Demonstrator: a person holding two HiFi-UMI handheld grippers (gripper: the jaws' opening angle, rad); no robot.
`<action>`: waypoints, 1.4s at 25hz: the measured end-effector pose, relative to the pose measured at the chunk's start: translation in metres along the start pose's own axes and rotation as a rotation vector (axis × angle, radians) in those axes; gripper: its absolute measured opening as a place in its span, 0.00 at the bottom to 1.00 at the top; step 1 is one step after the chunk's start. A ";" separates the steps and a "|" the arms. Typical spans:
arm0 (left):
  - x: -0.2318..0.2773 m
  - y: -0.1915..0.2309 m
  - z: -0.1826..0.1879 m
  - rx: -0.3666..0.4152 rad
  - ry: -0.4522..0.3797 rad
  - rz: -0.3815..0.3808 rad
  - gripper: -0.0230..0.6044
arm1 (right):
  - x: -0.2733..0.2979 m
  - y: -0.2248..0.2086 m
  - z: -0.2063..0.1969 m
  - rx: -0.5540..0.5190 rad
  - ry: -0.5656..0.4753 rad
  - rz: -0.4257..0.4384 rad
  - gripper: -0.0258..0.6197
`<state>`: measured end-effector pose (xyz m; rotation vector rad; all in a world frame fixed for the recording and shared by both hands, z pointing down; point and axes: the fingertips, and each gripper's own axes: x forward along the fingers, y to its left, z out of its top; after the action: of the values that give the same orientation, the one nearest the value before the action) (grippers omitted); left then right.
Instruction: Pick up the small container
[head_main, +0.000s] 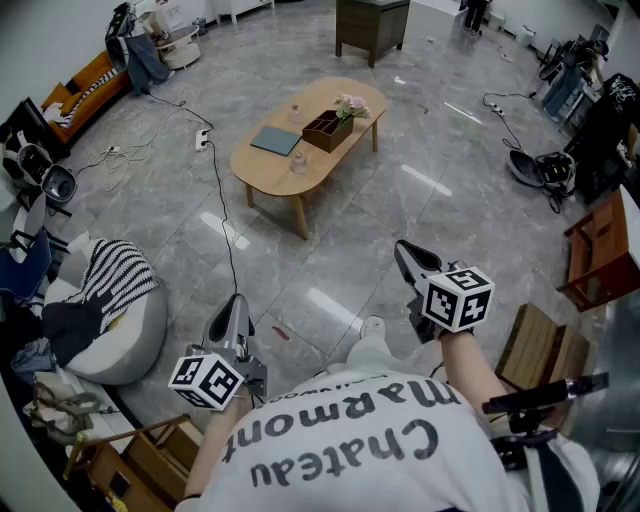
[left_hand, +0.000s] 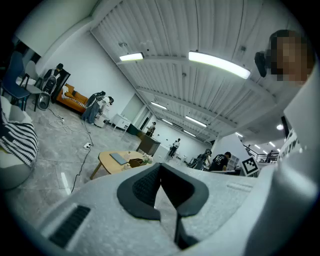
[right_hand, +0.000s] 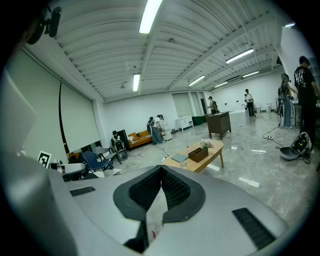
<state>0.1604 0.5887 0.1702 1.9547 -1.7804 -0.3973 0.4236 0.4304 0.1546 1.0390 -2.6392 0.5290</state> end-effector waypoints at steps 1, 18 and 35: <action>0.000 0.000 0.003 0.001 -0.008 -0.001 0.06 | 0.001 0.000 0.000 0.000 0.001 -0.001 0.06; 0.003 0.010 0.009 -0.039 -0.024 -0.025 0.06 | 0.021 0.002 -0.015 0.028 0.043 -0.021 0.06; 0.100 0.088 0.055 -0.072 -0.013 0.082 0.06 | 0.188 -0.025 0.039 0.007 0.120 0.087 0.06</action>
<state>0.0695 0.4777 0.1783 1.8272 -1.8220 -0.4416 0.3033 0.2840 0.1937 0.8686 -2.5872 0.6002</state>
